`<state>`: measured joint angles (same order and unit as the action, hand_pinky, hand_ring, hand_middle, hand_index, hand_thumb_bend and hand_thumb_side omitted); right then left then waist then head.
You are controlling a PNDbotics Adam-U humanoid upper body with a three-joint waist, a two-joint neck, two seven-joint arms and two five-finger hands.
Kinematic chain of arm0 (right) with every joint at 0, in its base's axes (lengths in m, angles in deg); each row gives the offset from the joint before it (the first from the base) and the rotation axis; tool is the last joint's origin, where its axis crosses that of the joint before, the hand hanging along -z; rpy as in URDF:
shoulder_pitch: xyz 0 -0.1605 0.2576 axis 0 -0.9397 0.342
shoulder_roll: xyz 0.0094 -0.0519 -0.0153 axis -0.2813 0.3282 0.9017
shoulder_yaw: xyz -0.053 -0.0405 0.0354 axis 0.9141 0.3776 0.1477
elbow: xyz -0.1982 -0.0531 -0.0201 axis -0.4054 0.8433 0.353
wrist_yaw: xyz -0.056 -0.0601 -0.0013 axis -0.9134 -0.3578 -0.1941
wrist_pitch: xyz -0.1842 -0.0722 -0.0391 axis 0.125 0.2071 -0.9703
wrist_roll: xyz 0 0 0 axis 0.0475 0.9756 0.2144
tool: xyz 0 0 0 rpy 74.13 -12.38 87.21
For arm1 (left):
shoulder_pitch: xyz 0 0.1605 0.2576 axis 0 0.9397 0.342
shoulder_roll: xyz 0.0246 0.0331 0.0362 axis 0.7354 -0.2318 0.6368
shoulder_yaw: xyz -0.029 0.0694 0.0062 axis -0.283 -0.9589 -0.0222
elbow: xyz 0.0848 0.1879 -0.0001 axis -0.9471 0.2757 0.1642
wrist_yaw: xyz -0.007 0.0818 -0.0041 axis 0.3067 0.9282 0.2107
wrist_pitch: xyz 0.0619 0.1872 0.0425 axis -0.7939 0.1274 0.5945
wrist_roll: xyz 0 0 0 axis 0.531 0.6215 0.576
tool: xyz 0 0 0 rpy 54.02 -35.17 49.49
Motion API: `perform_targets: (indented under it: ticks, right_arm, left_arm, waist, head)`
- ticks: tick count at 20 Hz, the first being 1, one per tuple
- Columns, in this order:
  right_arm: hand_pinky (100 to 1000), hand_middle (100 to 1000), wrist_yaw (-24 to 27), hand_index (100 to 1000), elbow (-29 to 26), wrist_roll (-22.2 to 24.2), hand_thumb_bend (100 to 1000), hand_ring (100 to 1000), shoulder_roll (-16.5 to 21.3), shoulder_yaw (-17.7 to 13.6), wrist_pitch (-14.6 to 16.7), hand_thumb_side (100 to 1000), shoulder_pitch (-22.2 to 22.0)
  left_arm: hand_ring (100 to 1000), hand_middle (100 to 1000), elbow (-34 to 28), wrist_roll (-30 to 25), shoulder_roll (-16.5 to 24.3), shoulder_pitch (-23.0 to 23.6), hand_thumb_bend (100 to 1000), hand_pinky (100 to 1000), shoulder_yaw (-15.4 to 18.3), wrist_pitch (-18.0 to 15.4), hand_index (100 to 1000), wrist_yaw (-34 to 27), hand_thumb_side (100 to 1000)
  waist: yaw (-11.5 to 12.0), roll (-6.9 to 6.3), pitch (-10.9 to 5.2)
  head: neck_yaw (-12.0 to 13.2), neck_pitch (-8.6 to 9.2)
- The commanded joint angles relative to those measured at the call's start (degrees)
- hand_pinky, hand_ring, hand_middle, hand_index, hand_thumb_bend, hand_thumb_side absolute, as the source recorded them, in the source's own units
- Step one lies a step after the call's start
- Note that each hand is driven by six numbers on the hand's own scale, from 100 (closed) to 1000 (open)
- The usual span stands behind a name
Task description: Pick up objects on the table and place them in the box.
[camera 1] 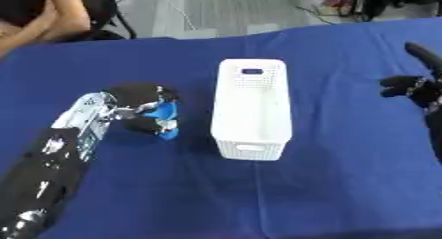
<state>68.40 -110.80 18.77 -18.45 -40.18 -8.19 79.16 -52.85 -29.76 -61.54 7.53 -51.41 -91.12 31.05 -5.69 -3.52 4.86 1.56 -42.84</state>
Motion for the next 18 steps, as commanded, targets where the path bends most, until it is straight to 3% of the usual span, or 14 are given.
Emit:
perform_targets:
  ticks: [1,2,3,6,11,18]
  right_arm:
    - [671,984,0.1,1000,-0.9,0.2,518,735,0.4,0.0,0.1,1000,0.4]
    - [671,984,0.1,1000,-0.9,0.2,515,735,0.4,0.0,0.0,1000,0.4]
    - [671,984,0.1,1000,-0.9,0.1,517,735,0.4,-0.1,0.0,1000,0.4]
    - [671,984,0.1,1000,-0.9,0.1,517,735,0.3,0.0,0.0,1000,0.4]
    - [671,985,0.2,1000,-0.9,0.2,517,735,0.3,-0.1,0.0,1000,0.5]
    - [672,985,0.0,1000,-0.9,0.1,517,735,0.4,-0.1,0.0,1000,0.4]
  left_arm:
    - [476,622,0.5,-1.9,0.5,-0.5,305,348,-0.2,0.4,777,-1.7,607]
    - [418,590,0.5,-2.3,0.6,-0.5,146,273,-0.2,0.7,747,-2.0,453]
    - [384,562,0.4,-2.5,0.6,-0.5,100,230,-0.1,1.3,720,-2.3,356]
    - [297,510,0.0,-2.8,0.5,-0.5,100,113,-0.3,2.4,652,-3.0,223]
    - [255,477,-0.4,-2.9,0.4,-0.5,100,100,-0.4,2.9,564,-3.7,254]
    - [234,456,-1.0,-2.4,0.5,-0.6,100,100,-0.3,3.2,536,-4.3,256]
  waist:
    - [0.0,0.17,-0.5]
    - [-0.1,0.17,-0.51]
    - [-0.1,0.16,-0.51]
    - [-0.1,0.14,-0.52]
    - [-0.1,0.11,-0.52]
    - [-0.1,0.14,-0.5]
  head:
    - [0.2,0.41]
    - [0.2,0.42]
    - [0.2,0.46]
    - [0.2,0.47]
    - [0.1,0.58]
    - [0.1,0.7]
